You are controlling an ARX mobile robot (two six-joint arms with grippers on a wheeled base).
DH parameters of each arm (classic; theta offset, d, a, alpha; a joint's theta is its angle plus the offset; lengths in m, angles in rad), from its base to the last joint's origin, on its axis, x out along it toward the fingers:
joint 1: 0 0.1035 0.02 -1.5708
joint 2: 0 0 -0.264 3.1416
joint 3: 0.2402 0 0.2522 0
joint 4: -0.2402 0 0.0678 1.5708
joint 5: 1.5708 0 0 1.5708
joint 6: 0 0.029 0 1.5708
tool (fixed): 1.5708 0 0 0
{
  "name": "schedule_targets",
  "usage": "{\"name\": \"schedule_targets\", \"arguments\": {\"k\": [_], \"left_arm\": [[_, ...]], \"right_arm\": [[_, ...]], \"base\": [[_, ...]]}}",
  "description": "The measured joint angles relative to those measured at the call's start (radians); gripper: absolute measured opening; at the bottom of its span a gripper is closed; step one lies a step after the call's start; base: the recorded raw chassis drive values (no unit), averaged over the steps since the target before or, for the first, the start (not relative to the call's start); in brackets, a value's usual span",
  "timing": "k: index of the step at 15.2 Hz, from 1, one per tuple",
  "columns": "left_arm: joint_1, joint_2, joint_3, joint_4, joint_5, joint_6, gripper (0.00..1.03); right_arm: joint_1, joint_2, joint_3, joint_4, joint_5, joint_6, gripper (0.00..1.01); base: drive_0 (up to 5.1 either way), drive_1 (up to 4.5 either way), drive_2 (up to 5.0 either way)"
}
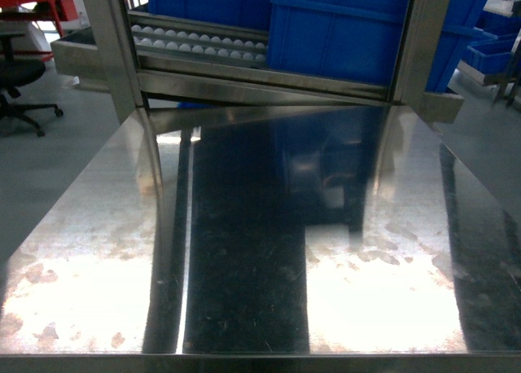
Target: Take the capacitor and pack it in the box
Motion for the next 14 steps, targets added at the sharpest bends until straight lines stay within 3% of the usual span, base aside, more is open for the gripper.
{"name": "schedule_targets", "arguments": {"k": [14], "left_arm": [[0.000,0.000,0.000,0.003,-0.001,0.000,0.45]], "right_arm": [[0.000,0.000,0.000,0.002,0.000,0.000,0.98]], "base": [[0.0,0.00,0.0]]}}
